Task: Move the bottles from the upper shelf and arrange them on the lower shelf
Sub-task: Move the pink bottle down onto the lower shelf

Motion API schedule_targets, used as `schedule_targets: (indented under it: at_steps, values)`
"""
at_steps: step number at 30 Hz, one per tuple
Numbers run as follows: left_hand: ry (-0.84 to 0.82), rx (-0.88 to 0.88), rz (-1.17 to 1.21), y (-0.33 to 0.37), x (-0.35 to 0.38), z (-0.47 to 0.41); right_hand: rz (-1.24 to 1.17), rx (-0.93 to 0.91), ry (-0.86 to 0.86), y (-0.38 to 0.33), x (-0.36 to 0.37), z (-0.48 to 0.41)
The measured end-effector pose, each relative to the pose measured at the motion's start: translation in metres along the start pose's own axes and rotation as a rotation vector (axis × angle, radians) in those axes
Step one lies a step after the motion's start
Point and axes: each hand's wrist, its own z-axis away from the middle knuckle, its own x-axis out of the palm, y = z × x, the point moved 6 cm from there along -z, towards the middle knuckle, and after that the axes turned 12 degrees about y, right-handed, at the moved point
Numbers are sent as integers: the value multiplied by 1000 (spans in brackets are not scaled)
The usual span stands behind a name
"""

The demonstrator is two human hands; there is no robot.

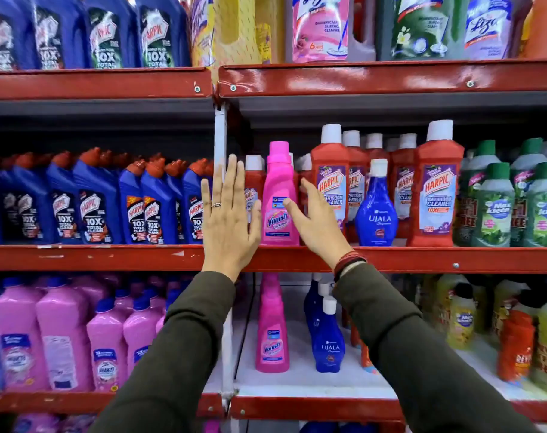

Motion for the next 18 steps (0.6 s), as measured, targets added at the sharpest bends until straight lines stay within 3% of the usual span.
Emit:
schedule_targets:
  at_steps: [8, 18]
  values:
    - [-115, -61, 2, -44, 27, 63, -185, 287, -165, 32, 27, -4]
    - [-75, -31, -66, -47, 35, 71, -334, 280, -67, 33, 23, -7]
